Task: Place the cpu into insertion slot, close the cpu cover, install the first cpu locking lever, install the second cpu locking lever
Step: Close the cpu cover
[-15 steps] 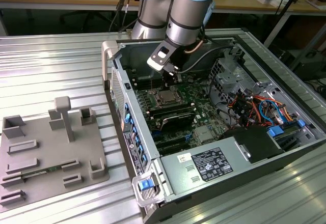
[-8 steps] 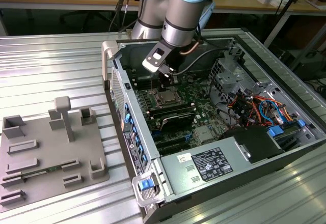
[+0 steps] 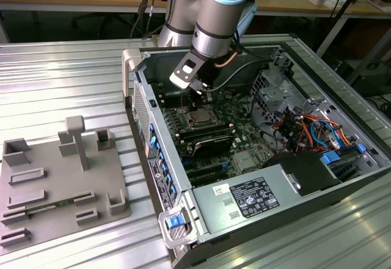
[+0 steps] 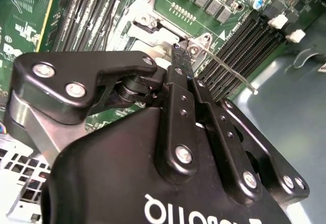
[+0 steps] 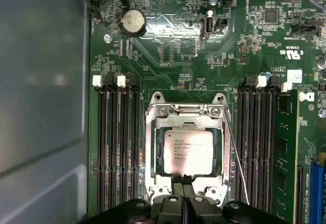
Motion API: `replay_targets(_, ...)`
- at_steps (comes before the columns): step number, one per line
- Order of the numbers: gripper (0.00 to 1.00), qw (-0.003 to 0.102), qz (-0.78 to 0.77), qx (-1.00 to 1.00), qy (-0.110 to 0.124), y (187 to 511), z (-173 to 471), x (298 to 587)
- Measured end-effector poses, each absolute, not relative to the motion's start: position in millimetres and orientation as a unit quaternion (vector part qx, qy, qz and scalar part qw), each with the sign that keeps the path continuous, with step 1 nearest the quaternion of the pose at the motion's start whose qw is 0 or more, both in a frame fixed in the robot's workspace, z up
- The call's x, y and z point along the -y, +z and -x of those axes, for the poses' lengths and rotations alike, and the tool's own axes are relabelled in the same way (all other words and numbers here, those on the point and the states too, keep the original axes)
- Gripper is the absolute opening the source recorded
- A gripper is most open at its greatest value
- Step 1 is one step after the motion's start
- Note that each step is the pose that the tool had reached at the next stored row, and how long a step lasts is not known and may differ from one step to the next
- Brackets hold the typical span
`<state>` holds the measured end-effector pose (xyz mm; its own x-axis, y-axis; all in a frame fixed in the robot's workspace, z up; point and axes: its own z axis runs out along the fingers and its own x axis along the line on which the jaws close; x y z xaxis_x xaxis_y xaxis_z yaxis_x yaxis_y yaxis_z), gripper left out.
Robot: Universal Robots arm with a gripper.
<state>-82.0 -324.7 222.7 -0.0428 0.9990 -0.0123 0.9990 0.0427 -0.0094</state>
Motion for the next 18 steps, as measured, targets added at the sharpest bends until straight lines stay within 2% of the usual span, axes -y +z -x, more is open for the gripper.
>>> replay_targets(10, 0.11, 0.001, -0.679, -0.734, -0.008, 207.0, 84.1, 325.4)
replay_targets(18, 0.11, 0.002, -0.677, -0.736, -0.008, 215.6, 84.1, 325.3)
